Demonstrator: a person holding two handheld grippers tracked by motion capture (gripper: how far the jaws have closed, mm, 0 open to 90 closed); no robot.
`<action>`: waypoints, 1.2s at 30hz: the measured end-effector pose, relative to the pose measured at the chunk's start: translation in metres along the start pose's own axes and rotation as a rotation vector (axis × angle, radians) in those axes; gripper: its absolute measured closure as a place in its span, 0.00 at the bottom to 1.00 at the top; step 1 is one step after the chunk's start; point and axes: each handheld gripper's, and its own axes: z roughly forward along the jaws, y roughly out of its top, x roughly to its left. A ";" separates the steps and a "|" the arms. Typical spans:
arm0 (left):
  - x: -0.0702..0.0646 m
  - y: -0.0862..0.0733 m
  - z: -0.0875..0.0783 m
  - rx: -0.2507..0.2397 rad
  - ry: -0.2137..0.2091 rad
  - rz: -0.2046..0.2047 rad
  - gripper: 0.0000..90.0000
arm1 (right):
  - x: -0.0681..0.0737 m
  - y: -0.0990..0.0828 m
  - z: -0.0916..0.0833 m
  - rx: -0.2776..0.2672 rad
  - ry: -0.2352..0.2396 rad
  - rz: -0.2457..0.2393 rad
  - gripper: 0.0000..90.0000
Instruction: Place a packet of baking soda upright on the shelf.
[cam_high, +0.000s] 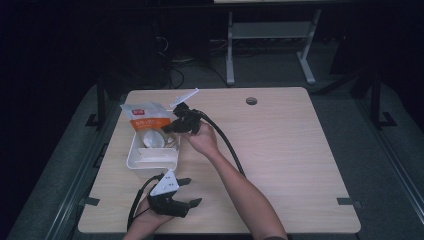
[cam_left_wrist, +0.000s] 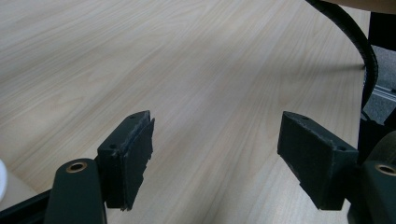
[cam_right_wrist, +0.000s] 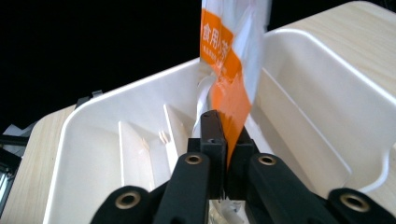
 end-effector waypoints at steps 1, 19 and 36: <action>0.000 0.000 0.000 0.001 0.001 0.000 0.29 | 0.000 -0.001 0.000 0.005 -0.002 0.003 0.99; -0.002 0.001 0.003 0.007 -0.006 0.003 0.29 | -0.006 -0.017 0.006 0.069 -0.023 0.019 0.99; -0.003 0.001 0.005 0.012 -0.010 0.010 0.29 | -0.008 -0.021 0.006 0.094 -0.030 0.030 0.97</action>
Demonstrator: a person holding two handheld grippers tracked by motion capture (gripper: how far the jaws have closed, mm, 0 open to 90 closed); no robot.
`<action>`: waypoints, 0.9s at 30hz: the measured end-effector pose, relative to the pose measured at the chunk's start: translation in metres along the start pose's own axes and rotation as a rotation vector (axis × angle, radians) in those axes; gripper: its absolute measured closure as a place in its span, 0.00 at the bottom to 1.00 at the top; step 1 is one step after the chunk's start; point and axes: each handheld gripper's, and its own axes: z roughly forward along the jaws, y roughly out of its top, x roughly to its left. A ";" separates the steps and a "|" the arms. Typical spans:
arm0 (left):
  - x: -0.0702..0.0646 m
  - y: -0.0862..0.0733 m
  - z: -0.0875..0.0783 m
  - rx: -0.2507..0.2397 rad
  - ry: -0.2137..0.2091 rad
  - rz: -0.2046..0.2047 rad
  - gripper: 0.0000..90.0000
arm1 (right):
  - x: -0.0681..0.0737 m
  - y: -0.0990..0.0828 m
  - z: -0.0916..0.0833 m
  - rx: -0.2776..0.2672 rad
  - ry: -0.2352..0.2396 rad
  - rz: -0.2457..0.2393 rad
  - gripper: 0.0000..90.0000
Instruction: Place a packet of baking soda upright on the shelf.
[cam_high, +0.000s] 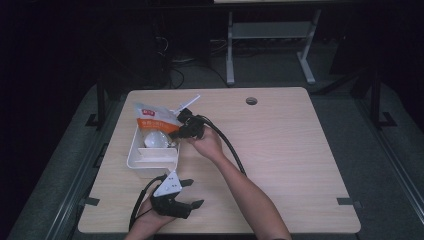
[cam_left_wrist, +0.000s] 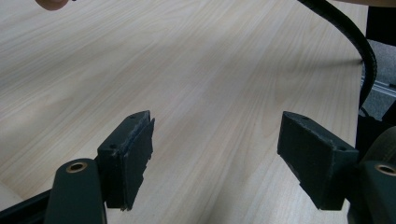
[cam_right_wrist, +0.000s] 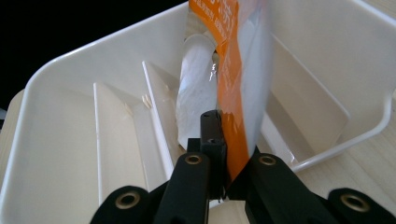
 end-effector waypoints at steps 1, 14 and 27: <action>0.000 0.000 0.000 0.000 0.000 0.000 0.29 | 0.000 0.000 0.000 -0.002 0.001 0.000 0.96; 0.003 0.001 0.003 0.008 0.013 -0.001 0.28 | 0.000 0.001 -0.023 -0.061 0.009 0.015 0.86; 0.005 0.001 0.005 0.017 0.022 -0.003 0.27 | 0.000 -0.006 -0.047 -0.087 0.019 0.013 0.79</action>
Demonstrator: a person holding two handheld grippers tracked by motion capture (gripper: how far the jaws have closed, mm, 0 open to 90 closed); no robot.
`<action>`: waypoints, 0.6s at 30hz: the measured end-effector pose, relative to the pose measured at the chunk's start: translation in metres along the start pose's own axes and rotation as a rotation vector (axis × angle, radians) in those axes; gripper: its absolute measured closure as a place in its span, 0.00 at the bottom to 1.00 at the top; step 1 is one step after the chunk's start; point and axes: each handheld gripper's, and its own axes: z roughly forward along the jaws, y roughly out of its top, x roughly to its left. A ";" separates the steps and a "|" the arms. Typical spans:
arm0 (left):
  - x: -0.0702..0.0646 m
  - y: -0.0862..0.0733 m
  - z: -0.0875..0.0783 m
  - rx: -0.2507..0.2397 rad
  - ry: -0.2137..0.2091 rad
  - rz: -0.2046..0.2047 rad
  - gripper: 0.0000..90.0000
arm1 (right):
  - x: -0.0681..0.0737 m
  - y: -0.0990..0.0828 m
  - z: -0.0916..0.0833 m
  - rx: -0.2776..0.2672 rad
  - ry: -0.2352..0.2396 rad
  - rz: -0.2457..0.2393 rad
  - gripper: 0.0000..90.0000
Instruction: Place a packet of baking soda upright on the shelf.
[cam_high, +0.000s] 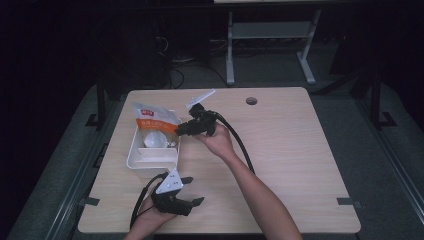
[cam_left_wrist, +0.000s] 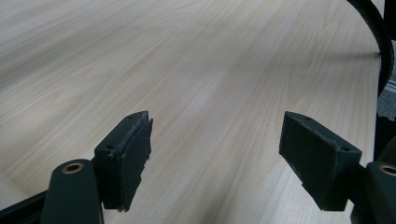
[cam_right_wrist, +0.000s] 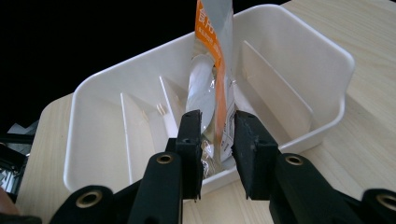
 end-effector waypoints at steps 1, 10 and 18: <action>0.000 0.000 0.000 0.000 0.000 0.000 0.27 | 0.000 0.000 -0.002 -0.003 -0.001 0.000 0.79; 0.000 0.000 0.002 0.007 -0.004 0.003 0.27 | -0.002 -0.005 -0.019 -0.019 0.009 0.014 0.73; 0.002 0.000 0.002 0.003 -0.004 -0.007 0.27 | -0.006 -0.012 -0.038 -0.034 0.014 0.025 0.65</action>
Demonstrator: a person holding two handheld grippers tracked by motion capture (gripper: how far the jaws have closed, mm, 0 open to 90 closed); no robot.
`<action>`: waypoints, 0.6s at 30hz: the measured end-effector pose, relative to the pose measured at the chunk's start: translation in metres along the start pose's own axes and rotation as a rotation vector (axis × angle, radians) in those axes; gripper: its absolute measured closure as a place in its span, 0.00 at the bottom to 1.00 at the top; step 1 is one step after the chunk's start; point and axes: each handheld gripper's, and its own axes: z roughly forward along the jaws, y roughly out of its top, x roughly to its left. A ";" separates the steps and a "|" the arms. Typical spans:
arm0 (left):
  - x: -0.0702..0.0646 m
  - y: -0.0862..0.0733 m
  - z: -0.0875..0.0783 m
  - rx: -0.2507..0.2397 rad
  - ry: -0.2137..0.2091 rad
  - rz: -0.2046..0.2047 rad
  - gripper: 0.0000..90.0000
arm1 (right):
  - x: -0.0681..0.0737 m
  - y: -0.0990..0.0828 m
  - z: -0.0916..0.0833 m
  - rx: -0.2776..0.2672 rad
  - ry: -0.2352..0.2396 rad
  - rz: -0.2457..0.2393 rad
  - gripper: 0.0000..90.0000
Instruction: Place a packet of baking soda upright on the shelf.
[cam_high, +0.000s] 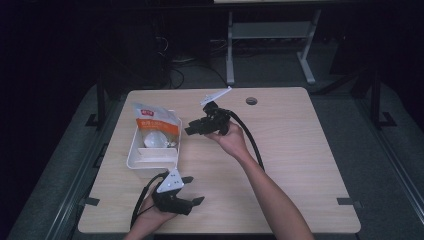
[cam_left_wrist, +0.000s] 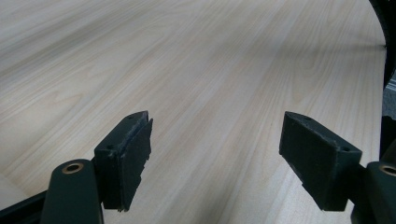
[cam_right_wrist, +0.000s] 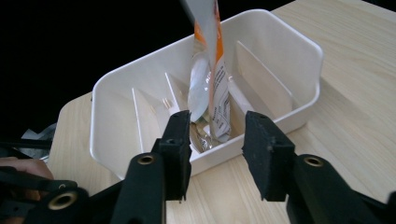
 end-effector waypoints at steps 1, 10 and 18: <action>0.000 0.000 0.000 0.000 0.000 0.000 0.27 | -0.001 -0.001 -0.002 -0.001 0.000 0.000 0.65; 0.000 0.000 0.001 -0.001 0.000 -0.008 0.27 | -0.003 -0.005 -0.017 -0.006 -0.003 0.014 0.60; 0.002 0.000 0.001 0.003 0.003 -0.014 0.27 | -0.006 -0.012 -0.033 -0.016 -0.013 0.031 0.55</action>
